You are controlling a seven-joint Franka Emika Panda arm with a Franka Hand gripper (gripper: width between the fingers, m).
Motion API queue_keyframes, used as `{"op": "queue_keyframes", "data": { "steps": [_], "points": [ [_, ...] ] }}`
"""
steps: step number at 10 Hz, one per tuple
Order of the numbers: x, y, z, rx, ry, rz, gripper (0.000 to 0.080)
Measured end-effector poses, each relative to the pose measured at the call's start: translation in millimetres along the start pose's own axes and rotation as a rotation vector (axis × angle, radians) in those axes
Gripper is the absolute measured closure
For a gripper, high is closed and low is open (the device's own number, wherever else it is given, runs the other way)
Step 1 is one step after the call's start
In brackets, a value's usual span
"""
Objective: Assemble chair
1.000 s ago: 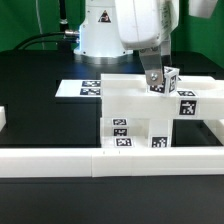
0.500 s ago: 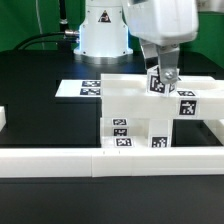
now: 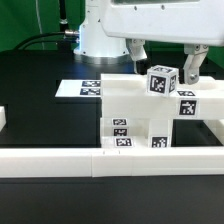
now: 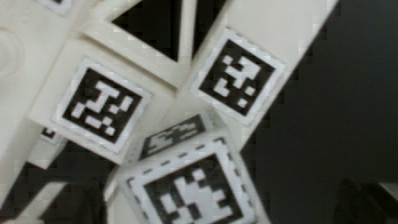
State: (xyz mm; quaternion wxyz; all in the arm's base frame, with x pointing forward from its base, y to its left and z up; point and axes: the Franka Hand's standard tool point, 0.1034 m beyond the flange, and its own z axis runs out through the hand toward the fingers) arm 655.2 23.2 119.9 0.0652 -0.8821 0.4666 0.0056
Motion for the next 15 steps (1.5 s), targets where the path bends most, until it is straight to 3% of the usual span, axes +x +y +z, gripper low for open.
{"op": "queue_keyframes", "data": {
  "steps": [4,5,6,7,8,11,12,14,15],
  "points": [
    [5.1,4.0,2.1,-0.001,0.006,-0.261,0.0151],
    [5.1,3.9,2.1,-0.001,0.006,-0.261,0.0236],
    [5.1,3.9,2.1,-0.001,0.006,-0.260,0.0373],
    [5.2,4.0,2.1,-0.001,0.006,-0.260,0.0373],
    [5.3,4.0,2.1,-0.001,0.006,-0.252,0.0514],
    [5.8,4.3,1.7,0.008,0.011,-0.095,0.0514],
    [5.2,7.6,2.2,0.019,0.025,0.042,0.0514],
    [6.7,11.1,2.1,0.069,0.051,0.253,0.0514],
    [6.8,11.5,1.9,0.073,0.049,0.325,0.0514]
  ]
}}
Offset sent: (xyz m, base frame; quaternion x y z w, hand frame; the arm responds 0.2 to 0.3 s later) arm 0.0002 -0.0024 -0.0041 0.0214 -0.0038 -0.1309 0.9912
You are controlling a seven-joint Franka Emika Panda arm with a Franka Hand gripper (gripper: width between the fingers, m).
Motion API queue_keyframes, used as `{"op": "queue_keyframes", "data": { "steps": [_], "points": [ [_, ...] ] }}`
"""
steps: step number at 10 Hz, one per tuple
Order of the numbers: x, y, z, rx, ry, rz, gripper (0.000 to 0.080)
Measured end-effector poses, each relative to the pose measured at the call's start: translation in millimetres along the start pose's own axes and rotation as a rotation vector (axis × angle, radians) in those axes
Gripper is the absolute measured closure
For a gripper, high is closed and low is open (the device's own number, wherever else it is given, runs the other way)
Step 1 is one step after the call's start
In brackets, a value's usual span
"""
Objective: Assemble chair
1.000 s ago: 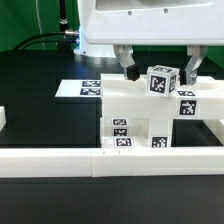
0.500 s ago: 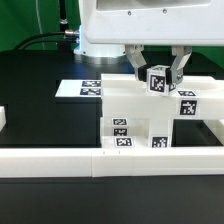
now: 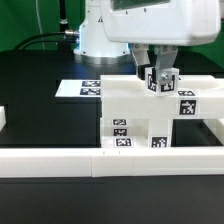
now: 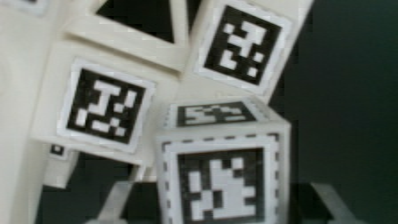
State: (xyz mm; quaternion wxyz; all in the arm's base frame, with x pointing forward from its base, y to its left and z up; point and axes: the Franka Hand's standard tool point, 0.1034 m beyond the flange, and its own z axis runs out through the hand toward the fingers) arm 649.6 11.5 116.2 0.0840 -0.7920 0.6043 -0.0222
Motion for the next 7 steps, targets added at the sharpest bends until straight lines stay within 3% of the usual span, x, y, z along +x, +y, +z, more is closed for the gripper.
{"op": "queue_keyframes", "data": {
  "steps": [7],
  "points": [
    [0.3,7.0,-0.2,0.012,-0.041,0.491,0.0514]
  ]
}}
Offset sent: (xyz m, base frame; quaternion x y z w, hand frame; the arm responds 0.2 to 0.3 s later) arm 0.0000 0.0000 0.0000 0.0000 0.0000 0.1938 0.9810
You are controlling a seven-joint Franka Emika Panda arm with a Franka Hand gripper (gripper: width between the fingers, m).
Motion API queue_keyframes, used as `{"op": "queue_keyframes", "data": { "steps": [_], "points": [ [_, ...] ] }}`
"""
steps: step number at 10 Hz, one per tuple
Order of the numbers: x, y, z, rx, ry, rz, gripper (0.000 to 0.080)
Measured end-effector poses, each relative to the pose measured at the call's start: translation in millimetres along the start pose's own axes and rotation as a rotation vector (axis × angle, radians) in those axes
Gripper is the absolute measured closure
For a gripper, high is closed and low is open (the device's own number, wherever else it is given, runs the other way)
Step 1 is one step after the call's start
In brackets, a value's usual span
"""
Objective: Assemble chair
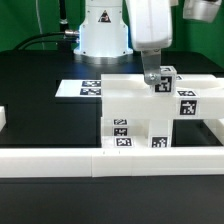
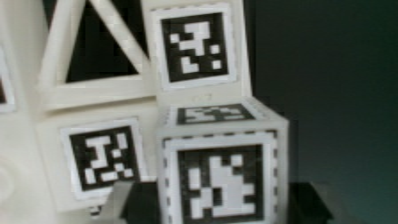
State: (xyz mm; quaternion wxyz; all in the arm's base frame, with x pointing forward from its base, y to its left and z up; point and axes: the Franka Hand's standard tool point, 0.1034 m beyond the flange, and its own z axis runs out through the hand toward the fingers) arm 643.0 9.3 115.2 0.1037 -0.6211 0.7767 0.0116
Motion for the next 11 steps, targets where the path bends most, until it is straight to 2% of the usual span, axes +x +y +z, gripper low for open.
{"op": "queue_keyframes", "data": {
  "steps": [3,4,7,8,9,10,11],
  "points": [
    [-1.7,0.4,0.3,0.021,-0.029,0.345,0.0514],
    [-2.7,0.7,-0.2,0.014,-0.030,0.424,0.0514],
    [-3.0,1.4,1.1,0.011,-0.029,0.447,0.0509],
    [-3.0,1.4,1.2,0.011,-0.029,0.418,0.0291],
    [-4.4,-0.5,-0.2,0.017,-0.031,0.399,0.0291],
    [-6.0,-5.0,-1.9,0.055,-0.028,0.316,0.0176],
    [-4.8,-4.1,-0.4,0.052,-0.024,0.214,0.0158]
  ]
}}
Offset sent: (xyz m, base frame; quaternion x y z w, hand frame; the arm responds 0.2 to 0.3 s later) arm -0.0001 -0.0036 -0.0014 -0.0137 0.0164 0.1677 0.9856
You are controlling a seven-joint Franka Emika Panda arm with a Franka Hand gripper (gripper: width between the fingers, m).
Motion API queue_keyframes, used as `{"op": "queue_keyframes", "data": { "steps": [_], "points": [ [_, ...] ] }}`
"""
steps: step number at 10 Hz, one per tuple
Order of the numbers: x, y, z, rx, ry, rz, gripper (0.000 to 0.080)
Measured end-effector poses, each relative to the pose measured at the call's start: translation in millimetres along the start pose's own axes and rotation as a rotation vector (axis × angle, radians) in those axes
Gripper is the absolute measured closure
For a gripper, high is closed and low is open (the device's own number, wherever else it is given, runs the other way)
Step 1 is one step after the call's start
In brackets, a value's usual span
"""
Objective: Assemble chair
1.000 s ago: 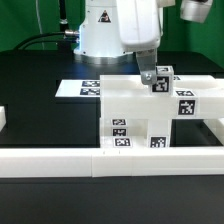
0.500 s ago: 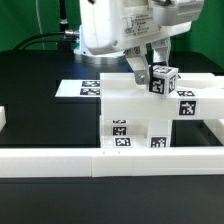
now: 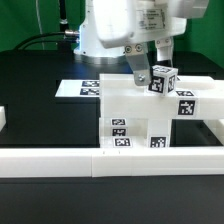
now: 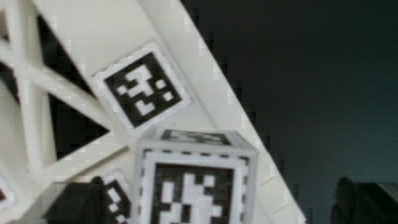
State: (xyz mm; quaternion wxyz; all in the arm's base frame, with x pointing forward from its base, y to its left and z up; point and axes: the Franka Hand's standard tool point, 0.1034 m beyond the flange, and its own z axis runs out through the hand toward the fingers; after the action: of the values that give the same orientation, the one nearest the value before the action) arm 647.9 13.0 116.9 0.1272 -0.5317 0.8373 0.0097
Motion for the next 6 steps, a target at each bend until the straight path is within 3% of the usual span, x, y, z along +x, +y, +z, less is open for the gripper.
{"op": "queue_keyframes", "data": {
  "steps": [2,3,5,6],
  "points": [
    [0.5,-0.1,0.3,0.000,0.001,-0.118,0.0151],
    [1.1,1.1,0.5,-0.013,0.004,-0.254,0.0151],
    [-2.0,6.5,-1.3,-0.115,0.019,-0.513,0.0151],
    [-5.5,6.1,-1.2,-0.140,0.025,-0.605,0.0151]
  ]
}}
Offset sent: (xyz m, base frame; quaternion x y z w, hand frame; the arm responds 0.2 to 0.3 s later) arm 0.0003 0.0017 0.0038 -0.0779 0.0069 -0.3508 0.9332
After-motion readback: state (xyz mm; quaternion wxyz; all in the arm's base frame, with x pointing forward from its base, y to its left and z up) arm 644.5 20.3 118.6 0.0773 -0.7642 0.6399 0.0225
